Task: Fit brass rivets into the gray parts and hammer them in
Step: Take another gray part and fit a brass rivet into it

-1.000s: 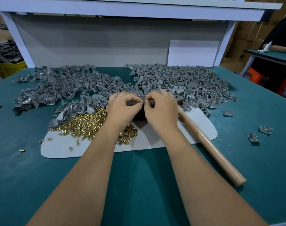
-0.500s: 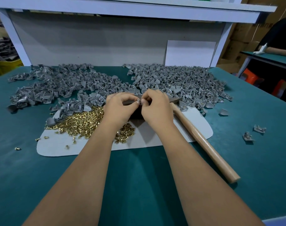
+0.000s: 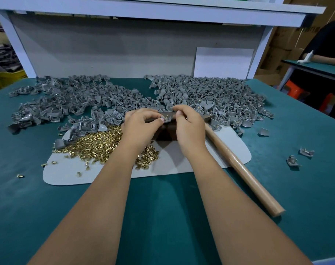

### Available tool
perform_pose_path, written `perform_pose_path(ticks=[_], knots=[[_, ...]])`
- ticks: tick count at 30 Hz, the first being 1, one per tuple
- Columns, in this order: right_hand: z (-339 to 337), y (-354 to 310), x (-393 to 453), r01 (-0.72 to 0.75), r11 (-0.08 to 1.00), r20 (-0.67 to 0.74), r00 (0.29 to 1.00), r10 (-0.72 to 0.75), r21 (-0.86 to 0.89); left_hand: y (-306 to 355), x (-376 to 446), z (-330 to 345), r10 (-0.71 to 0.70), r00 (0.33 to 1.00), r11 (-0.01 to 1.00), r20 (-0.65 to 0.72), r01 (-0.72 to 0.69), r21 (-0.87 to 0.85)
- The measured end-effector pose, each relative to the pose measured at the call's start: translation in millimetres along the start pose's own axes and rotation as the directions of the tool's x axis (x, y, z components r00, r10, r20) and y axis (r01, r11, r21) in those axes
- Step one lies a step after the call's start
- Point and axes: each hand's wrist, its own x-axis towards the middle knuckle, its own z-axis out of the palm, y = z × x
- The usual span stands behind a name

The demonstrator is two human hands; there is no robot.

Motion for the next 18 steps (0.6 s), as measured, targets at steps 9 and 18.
perform_pose_path(ticks=[9, 18], knots=[[1.5, 1.3, 4.1, 0.048, 0.996, 0.026, 0.999, -0.047, -0.072, -0.4, -0.2, -0.4, 0.017, 1.0, 1.0, 0.011, -0.016, -0.02], [1.2, -7.1, 5.5, 0.053, 0.976, 0.074, 0.996, -0.039, -0.209, 3.1, -2.6, -0.3, 0.02, 0.999, 1.0, 0.033, -0.02, -0.013]])
